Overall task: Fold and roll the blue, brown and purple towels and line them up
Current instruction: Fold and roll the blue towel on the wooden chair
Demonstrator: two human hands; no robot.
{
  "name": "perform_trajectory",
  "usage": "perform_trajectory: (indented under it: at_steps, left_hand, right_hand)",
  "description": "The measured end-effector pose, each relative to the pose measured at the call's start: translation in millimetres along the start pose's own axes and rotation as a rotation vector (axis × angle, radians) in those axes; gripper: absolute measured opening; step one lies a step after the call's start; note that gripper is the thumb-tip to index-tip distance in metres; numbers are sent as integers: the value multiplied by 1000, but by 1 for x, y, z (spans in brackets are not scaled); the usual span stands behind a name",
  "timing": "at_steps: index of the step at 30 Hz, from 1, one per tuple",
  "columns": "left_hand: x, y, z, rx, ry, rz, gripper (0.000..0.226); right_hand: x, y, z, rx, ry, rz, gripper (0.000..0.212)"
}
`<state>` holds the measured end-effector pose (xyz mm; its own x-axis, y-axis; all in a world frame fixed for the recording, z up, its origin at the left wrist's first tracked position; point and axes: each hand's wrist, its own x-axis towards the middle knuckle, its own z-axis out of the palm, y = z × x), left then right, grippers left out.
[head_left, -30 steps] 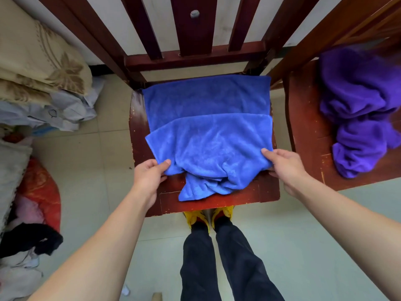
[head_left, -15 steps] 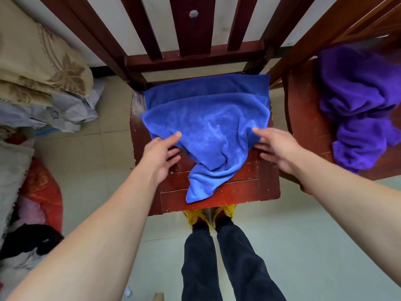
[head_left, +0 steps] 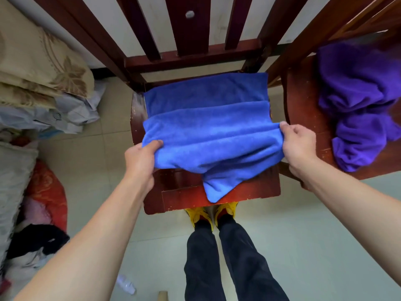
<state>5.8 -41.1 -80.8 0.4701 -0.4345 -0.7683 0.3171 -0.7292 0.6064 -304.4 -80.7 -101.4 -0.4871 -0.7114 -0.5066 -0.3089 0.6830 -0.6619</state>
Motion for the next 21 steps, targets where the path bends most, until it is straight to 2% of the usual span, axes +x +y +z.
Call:
perform_trajectory:
  at_steps: [3,5,8,12,16,18,21]
  left_hand:
    - [19,26,6,8,88,-76,7]
    - [29,36,10,-41,-30,-151,22]
    - [29,23,15,8,-213,-206,39]
    - [6,-23,24,121,-190,-167,20]
    - [-5,-46,34,181,-240,-109,12]
    - [-4,-45,34,141,-183,-70,10]
    - [-4,-33,25,25,-41,-20,12]
  right_hand:
    - [16,-27,12,-87,-2,-59,30]
    - [24,-41,20,14,-30,14,25]
    - [16,-44,22,154,-207,181,19]
    - [-17,-12,16,14,-353,289,20]
    - [-40,12,21,-80,-460,358,12]
    - [-41,14,22,-32,-441,373,14]
    - [-32,10,16,128,-260,369,13]
